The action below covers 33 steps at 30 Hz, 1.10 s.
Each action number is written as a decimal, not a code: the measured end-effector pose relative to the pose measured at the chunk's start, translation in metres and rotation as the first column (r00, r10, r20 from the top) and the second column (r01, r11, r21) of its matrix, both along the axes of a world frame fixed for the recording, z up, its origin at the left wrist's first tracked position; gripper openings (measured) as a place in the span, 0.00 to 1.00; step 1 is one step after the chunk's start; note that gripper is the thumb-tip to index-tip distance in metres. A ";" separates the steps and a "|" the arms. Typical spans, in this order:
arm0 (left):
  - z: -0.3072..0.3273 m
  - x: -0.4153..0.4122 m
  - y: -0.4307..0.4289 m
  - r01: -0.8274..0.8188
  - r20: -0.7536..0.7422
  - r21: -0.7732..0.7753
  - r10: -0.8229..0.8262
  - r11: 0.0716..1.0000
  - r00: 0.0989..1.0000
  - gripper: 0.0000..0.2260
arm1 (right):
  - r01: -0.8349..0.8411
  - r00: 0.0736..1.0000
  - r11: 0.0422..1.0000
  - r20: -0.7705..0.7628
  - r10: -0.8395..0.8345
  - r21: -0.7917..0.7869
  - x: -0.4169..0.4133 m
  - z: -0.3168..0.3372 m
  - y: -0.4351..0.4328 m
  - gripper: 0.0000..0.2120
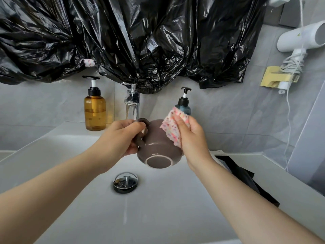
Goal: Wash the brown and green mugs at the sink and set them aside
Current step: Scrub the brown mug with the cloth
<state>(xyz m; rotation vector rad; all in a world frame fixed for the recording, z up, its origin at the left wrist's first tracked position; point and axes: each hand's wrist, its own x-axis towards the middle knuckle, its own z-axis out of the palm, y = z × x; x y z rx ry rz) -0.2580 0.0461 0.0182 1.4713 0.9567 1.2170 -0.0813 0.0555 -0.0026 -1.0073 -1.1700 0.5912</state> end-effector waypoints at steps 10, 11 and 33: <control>0.007 0.001 0.001 0.051 0.345 -0.017 -0.042 0.999 0.938 0.13 | 0.371 0.916 0.889 0.051 -0.398 0.270 0.010 0.017 -0.027 0.13; 0.008 0.001 0.001 0.071 0.369 0.000 -0.067 0.997 0.927 0.13 | 0.349 0.918 0.886 0.077 -0.388 0.306 0.005 0.017 -0.030 0.13; 0.012 0.002 0.002 0.178 0.652 -0.104 -0.068 0.978 0.755 0.12 | 0.161 0.983 0.946 0.042 -0.180 0.282 -0.025 0.007 -0.029 0.12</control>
